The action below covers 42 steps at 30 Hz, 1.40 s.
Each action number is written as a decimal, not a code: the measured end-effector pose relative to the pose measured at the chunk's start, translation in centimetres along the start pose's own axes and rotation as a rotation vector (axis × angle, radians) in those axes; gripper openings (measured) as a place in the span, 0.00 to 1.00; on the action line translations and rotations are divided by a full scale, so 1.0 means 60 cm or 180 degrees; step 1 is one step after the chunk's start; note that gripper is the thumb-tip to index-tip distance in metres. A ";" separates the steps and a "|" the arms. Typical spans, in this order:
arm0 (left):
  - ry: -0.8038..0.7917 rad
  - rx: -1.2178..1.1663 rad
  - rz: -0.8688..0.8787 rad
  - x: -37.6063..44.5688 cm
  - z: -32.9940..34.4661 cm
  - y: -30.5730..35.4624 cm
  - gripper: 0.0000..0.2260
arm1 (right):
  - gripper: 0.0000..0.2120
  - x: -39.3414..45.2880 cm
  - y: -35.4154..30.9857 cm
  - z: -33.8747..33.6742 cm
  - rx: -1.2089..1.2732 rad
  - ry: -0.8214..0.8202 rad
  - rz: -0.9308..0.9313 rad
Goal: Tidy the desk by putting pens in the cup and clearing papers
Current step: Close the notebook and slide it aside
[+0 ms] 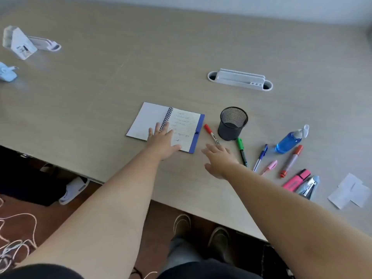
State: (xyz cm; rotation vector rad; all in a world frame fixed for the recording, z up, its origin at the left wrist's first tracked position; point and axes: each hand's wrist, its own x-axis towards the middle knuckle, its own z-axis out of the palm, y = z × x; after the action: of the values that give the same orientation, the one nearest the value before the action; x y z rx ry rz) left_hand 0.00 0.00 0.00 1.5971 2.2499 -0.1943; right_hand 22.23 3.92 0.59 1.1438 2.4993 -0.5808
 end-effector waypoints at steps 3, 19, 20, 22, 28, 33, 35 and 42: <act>0.0074 0.0081 -0.0177 0.013 0.013 -0.003 0.39 | 0.30 0.014 -0.010 0.013 -0.0294 0.0051 -0.0033; 0.0542 -0.0840 -0.0018 0.050 0.067 -0.021 0.29 | 0.28 0.037 -0.047 0.053 -0.0421 0.0141 0.0215; 0.0762 -0.0991 0.0025 0.049 0.065 -0.025 0.26 | 0.28 0.037 -0.047 0.052 -0.0421 0.0143 0.0218; 0.1113 -0.1418 -0.0016 0.044 0.053 -0.035 0.23 | 0.28 0.037 -0.047 0.051 -0.0437 0.0125 0.0224; 0.1589 -0.2419 -0.0571 0.027 0.027 -0.094 0.32 | 0.28 0.035 -0.051 0.047 -0.0565 0.0104 0.0242; 0.1843 -0.2906 -0.0965 0.025 0.030 -0.151 0.38 | 0.28 0.036 -0.056 0.042 -0.0650 0.0138 0.0212; 0.1972 -0.2736 -0.1191 0.026 0.033 -0.166 0.38 | 0.27 0.035 -0.057 0.041 -0.0673 0.0133 0.0197; 0.1099 -0.0538 0.0128 0.020 0.039 -0.129 0.26 | 0.27 0.037 -0.060 0.039 -0.0669 0.0135 0.0214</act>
State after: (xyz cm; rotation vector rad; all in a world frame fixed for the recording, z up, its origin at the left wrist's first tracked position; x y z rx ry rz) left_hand -7.02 -2.39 -3.40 1.6861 2.4034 0.2978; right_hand 18.34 2.05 -1.62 1.1647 2.4759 -0.2707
